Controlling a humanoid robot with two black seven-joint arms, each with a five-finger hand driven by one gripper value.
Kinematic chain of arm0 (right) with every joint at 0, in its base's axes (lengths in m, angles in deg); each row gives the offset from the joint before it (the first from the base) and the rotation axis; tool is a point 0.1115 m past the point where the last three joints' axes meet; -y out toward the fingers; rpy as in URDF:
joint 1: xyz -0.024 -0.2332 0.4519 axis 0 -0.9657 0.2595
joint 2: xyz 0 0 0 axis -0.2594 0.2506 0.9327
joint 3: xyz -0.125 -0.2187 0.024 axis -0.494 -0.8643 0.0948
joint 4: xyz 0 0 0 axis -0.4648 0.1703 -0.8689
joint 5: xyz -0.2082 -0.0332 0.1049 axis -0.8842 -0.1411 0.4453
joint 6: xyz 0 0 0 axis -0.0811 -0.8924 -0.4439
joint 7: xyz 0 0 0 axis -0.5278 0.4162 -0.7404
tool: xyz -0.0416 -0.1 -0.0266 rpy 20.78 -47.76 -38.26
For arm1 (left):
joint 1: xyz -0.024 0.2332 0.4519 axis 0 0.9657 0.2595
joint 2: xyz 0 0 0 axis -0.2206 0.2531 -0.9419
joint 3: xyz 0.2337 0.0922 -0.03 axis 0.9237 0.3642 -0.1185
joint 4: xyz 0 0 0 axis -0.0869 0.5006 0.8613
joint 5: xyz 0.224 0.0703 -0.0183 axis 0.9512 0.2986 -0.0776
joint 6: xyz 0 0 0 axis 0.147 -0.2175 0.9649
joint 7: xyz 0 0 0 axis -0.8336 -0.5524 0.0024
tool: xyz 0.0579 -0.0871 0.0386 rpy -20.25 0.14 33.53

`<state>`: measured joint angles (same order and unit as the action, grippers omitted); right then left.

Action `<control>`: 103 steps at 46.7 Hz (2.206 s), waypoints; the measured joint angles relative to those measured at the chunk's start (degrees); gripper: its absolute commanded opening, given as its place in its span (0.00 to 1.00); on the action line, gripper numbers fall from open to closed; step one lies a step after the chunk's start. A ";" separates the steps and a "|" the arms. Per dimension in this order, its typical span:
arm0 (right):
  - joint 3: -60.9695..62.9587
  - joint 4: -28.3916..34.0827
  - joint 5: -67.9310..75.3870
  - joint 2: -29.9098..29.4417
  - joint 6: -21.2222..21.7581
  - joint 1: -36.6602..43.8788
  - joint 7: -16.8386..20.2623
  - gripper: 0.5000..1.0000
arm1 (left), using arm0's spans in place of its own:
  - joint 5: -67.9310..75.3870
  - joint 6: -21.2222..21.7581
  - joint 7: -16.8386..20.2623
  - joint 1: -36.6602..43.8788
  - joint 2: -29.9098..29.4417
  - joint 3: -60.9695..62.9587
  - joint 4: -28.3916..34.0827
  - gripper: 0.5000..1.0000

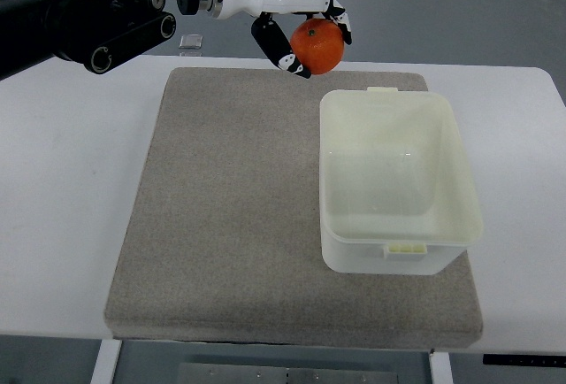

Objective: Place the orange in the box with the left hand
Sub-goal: 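Lift the orange with the left hand and carry it over the box, then lower the orange into the box and open the left hand fingers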

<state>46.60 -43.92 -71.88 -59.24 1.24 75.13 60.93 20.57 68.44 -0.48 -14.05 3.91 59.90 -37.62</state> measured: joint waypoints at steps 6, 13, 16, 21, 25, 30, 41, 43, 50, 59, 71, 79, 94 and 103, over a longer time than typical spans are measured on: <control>0.00 0.00 0.00 0.00 0.00 0.01 -0.01 0.85 | 0.17 2.31 0.00 -1.18 -0.98 -0.18 -5.35 0.00; 0.00 0.00 0.00 0.00 0.00 0.02 0.00 0.85 | 0.29 3.64 0.00 -2.64 -1.35 -0.23 -11.43 0.00; 0.00 0.00 0.00 0.00 0.00 0.00 0.00 0.85 | 0.29 4.25 0.01 -3.30 -1.36 -0.28 -13.46 0.00; 0.00 0.00 0.00 0.00 0.00 0.00 0.00 0.85 | 0.36 5.31 0.01 -4.01 -1.37 -0.29 -16.48 0.00; 0.00 0.00 0.00 0.00 0.00 0.02 -0.01 0.85 | 0.60 5.74 0.00 -4.49 -1.18 -0.29 -18.26 0.00; 0.00 0.00 0.00 0.00 0.00 0.00 0.00 0.85 | 1.95 5.86 0.00 -4.59 -0.73 -0.31 -19.16 0.00; 0.00 0.00 0.00 0.00 0.00 0.01 0.00 0.85 | 6.17 8.01 0.01 -1.09 3.46 -0.12 -17.29 0.00; 0.00 0.00 0.00 0.00 0.00 0.01 0.00 0.85 | 6.17 8.12 0.01 -0.60 4.18 -0.09 -16.47 0.00; 0.00 0.00 0.00 0.00 0.00 0.01 -0.01 0.85 | 6.20 8.17 0.02 1.12 6.26 0.01 -14.56 0.00; 0.00 0.00 0.00 0.00 0.00 0.01 0.00 0.85 | 6.61 8.17 0.01 2.97 6.56 0.54 -14.38 0.00; 0.00 0.00 0.00 0.00 0.00 0.01 0.00 0.85 | 8.00 8.16 0.01 4.79 6.97 0.61 -13.70 0.00; 0.00 0.00 0.00 0.00 0.00 0.01 0.00 0.85 | 7.89 8.20 0.01 5.28 6.91 0.01 -13.66 0.25; 0.00 0.00 0.00 0.00 0.00 -0.01 0.00 0.85 | 7.55 8.19 0.01 5.65 6.87 -0.02 -13.80 0.95; 0.00 0.00 0.00 0.00 0.00 0.01 0.00 0.85 | 6.86 8.16 0.01 5.76 6.75 -0.17 -13.83 0.98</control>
<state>46.60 -43.92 -71.88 -59.24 1.24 75.14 60.93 27.43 76.60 -0.47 -8.29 10.66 59.72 -51.45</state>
